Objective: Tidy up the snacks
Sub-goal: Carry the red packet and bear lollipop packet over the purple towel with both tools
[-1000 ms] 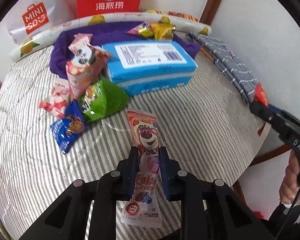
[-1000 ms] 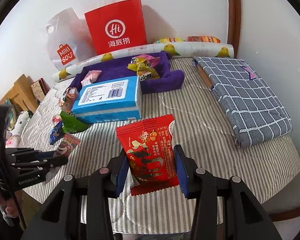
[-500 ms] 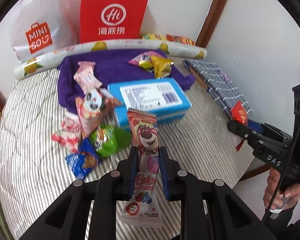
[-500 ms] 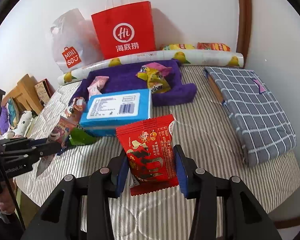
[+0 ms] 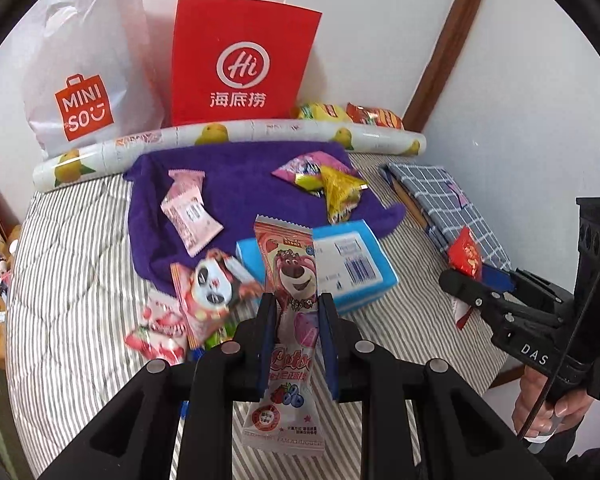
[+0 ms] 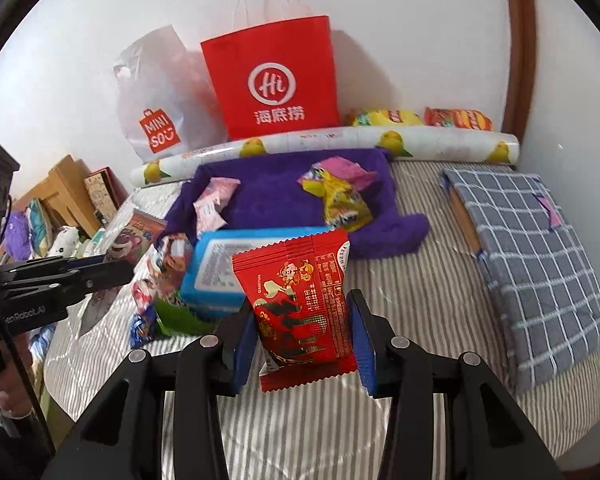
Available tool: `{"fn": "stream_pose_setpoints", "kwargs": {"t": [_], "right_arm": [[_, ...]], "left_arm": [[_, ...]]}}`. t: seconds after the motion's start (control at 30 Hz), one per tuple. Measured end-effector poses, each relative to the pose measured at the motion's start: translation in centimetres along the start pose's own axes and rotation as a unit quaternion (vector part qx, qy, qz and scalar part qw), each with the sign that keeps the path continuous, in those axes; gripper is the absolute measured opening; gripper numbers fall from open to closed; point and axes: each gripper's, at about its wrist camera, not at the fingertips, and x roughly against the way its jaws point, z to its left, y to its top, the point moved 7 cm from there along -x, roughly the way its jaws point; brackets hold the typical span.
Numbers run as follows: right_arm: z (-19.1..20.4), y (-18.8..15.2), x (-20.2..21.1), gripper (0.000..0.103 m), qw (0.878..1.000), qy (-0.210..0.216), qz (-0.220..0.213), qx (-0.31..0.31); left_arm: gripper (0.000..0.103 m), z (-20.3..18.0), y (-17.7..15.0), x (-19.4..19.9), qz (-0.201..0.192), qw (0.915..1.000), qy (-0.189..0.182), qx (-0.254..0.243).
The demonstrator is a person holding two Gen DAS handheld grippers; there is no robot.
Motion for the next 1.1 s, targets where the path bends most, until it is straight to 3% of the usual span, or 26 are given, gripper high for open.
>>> {"fn": "stream_pose_setpoints", "kwargs": {"t": [0.3, 0.63, 0.9, 1.1], "right_arm": [[1.3, 4.7, -2.6, 0.042, 0.999, 0.021, 0.005, 0.028], [3.6, 11.0, -6.1, 0.042, 0.997, 0.051, 0.003, 0.06], [4.2, 14.0, -10.5, 0.042, 0.995, 0.065, 0.03, 0.073], [3.8, 14.1, -14.4, 0.042, 0.993, 0.075, 0.062, 0.071]], "left_arm": [[0.02, 2.7, 3.6, -0.8, -0.01, 0.9992, -0.01, 0.036], [0.02, 5.6, 8.3, -1.3, -0.038, 0.998, 0.033, 0.039], [0.02, 8.5, 12.2, -3.2, -0.037, 0.9956, 0.064, 0.057], [0.02, 10.7, 13.1, -6.0, -0.021, 0.9941, 0.073, 0.078]]}}
